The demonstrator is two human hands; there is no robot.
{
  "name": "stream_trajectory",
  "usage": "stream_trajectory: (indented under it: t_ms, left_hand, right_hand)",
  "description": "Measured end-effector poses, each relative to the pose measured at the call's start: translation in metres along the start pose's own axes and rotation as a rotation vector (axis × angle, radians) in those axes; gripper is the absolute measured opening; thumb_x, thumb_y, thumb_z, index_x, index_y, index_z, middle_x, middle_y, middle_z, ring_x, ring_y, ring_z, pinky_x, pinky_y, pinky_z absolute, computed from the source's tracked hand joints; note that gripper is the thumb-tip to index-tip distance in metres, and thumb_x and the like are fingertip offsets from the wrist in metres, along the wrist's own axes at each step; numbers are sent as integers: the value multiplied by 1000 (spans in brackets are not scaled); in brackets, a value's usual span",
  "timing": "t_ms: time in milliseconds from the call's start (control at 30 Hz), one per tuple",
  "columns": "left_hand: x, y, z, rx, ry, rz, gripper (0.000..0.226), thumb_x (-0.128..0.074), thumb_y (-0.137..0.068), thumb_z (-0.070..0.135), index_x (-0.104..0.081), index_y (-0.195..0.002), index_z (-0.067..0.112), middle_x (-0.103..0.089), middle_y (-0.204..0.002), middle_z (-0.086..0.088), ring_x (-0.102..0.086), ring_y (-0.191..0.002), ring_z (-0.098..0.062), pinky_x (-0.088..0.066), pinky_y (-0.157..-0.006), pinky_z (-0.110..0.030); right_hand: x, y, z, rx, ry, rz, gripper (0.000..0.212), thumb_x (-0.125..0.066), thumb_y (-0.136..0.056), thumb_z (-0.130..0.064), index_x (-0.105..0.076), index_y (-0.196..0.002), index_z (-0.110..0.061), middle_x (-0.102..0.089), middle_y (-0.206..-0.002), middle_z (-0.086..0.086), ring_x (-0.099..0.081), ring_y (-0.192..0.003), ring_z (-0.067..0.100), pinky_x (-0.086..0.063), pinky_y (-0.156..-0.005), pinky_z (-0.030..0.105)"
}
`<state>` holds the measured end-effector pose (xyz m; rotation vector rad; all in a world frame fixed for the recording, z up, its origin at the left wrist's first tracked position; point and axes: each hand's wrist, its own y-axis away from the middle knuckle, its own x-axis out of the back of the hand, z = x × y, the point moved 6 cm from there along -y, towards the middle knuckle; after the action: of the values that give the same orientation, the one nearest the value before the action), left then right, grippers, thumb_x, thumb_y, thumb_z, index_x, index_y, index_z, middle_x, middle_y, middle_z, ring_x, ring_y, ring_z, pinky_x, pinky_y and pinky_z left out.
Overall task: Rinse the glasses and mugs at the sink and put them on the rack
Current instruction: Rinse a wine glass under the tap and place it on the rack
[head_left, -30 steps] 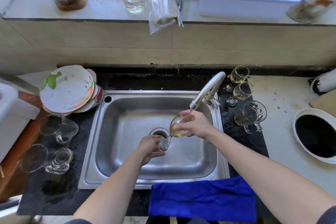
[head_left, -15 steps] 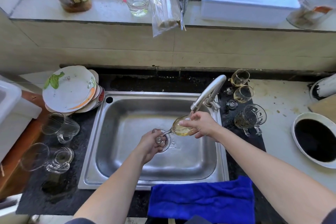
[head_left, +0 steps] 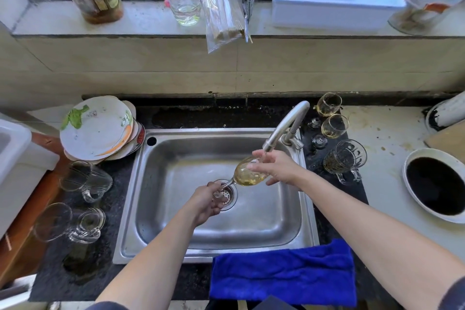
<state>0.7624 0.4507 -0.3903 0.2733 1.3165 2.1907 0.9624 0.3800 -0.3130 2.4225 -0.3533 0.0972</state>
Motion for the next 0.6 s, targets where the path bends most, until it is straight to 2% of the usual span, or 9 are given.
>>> stream_trajectory:
  t_ms: [33,100,167,233,300,333,433,500,600]
  left_hand:
    - [2,1,-2,21,-22,2,19,-48,-98,29,-52,-83,17,-57,-71,-13,-43,-42,-15,-30,-40,-16]
    - [3,1,-4,41,-41,6,24,-50,-97,34,-54,-87,13,-56,-68,-13,-44,-42,-16,-33,-40,-17]
    - [2,-1,-4,0,0,23,21,-50,-97,31,-53,-92,11,-56,-71,-12,-50,-49,-20,-41,-45,-22]
    - [1,-3,2,-70,75,43,8,-50,-98,21,-52,-99,13,-57,-75,-12,-53,-54,-23,-44,-47,-25]
    - [-1,-4,5,-75,80,28,3,-51,-97,18,-52,-96,16,-58,-76,-14,-49,-52,-21,-40,-44,-22]
    - [-2,-2,4,-47,59,5,7,-50,-97,19,-52,-91,17,-58,-74,-15,-47,-49,-20,-36,-42,-20]
    - [-5,2,-2,68,-16,-43,18,-48,-98,29,-52,-87,16,-57,-70,-16,-43,-40,-15,-30,-36,-15]
    - [-7,3,-6,102,-36,-51,24,-47,-98,35,-52,-90,12,-57,-69,-16,-45,-40,-17,-34,-37,-15]
    - [-12,3,-1,19,28,-27,18,-47,-99,28,-51,-90,13,-57,-73,-15,-53,-52,-22,-44,-44,-22]
  right_hand:
    - [0,1,-2,17,-6,-17,57,-81,-77,-31,-56,-127,-24,-58,-118,-4,-62,-106,16,-57,-70,31]
    - [1,0,-3,32,-13,-9,56,-82,-76,-25,-58,-127,-22,-60,-116,-3,-64,-100,17,-57,-70,30]
    - [1,-2,-2,10,-11,39,46,-82,-75,-31,-64,-115,-17,-67,-110,8,-68,-81,21,-56,-61,30]
    - [2,-2,-1,-28,-5,90,44,-79,-75,-43,-66,-103,-13,-71,-103,13,-71,-68,30,-53,-54,31]
    - [4,-1,0,-56,30,112,50,-74,-76,-53,-66,-103,-11,-70,-102,10,-73,-72,32,-54,-55,33]
    - [5,0,-1,-57,50,106,49,-72,-78,-54,-66,-105,-14,-69,-104,6,-73,-80,28,-55,-58,33]
    - [7,2,-5,-15,5,6,47,-75,-81,-36,-59,-124,-23,-63,-119,-1,-65,-102,14,-56,-70,31]
    - [10,3,-8,7,9,1,50,-79,-79,-27,-58,-125,-23,-62,-120,4,-65,-100,16,-57,-72,32]
    - [12,4,-9,-10,46,71,40,-80,-77,-37,-63,-106,-16,-66,-108,6,-72,-77,27,-56,-64,34]
